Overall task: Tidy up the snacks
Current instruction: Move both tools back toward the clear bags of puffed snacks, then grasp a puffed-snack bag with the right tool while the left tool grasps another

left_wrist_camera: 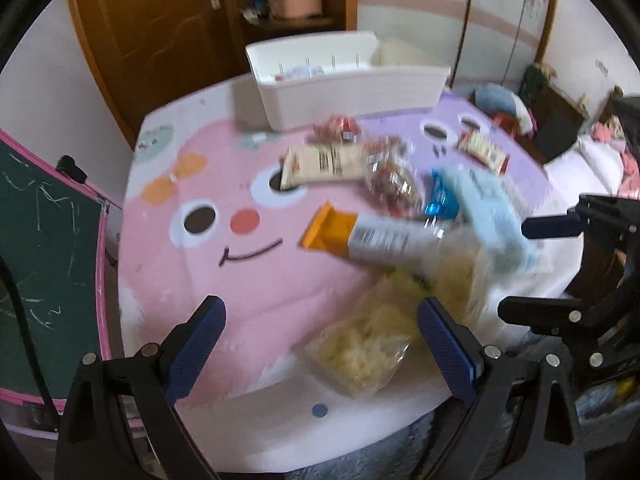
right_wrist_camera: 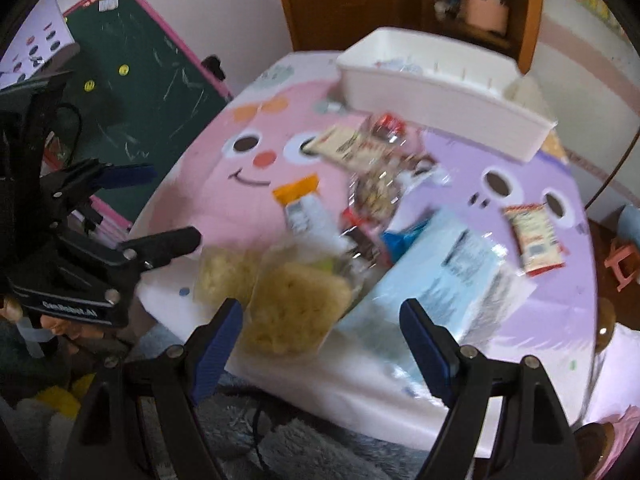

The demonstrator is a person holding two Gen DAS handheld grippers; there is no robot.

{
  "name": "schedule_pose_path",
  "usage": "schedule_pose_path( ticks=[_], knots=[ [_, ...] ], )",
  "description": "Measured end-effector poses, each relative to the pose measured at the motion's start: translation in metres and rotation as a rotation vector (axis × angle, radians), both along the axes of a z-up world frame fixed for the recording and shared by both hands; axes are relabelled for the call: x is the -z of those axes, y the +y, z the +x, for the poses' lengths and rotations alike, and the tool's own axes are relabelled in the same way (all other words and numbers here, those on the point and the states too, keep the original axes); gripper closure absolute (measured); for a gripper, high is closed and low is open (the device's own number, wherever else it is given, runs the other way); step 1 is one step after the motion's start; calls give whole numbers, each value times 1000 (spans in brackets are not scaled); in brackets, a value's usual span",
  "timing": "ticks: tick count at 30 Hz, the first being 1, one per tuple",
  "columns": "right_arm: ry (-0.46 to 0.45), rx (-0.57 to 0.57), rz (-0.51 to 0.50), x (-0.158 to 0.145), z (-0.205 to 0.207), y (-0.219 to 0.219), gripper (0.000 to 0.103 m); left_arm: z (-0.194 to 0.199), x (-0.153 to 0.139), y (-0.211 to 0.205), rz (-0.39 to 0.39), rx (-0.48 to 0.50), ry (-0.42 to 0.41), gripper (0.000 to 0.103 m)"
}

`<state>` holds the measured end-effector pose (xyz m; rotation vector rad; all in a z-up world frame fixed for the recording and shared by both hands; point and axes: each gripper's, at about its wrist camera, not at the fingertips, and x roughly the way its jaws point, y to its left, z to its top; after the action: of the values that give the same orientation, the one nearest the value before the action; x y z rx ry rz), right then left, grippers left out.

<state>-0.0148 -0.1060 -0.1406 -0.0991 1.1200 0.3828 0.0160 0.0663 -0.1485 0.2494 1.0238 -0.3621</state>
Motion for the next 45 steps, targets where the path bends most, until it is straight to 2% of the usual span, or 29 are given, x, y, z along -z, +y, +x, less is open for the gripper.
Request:
schedule_pose_path(
  ticks=[7,9,11,13,21,23,29,32,35,40,42,45],
  knots=[
    [59,-3,7,24,11,15,22,1,19,6,37,49,52,7],
    [80,-8,9,32,14,20,28,1,22,7,37,59,62,7],
    [102,-8,12,38,18,22,41,1,24,6,38,76,73,7],
    [120,-7,29,42,20,21,43,1,28,3,49,99,81,7],
    [65,52,50,32,24,4,46,-1,49,-23,117,230,119,7],
    [57,75,58,31,26,-2,46,4,57,-28,130,231,138,7],
    [44,129,93,29,27,-18,46,17,70,-35,99,201,207,7],
    [39,130,96,29,27,-19,46,17,74,-38,99,193,226,13],
    [36,123,93,30,26,-18,46,19,80,-40,100,169,246,29],
    [32,112,97,29,25,-19,46,18,81,-40,75,93,250,39],
    [33,109,100,30,25,-19,46,16,80,-40,67,64,247,47],
    [33,104,103,29,24,-19,47,14,77,-40,50,20,243,54]
  ],
)
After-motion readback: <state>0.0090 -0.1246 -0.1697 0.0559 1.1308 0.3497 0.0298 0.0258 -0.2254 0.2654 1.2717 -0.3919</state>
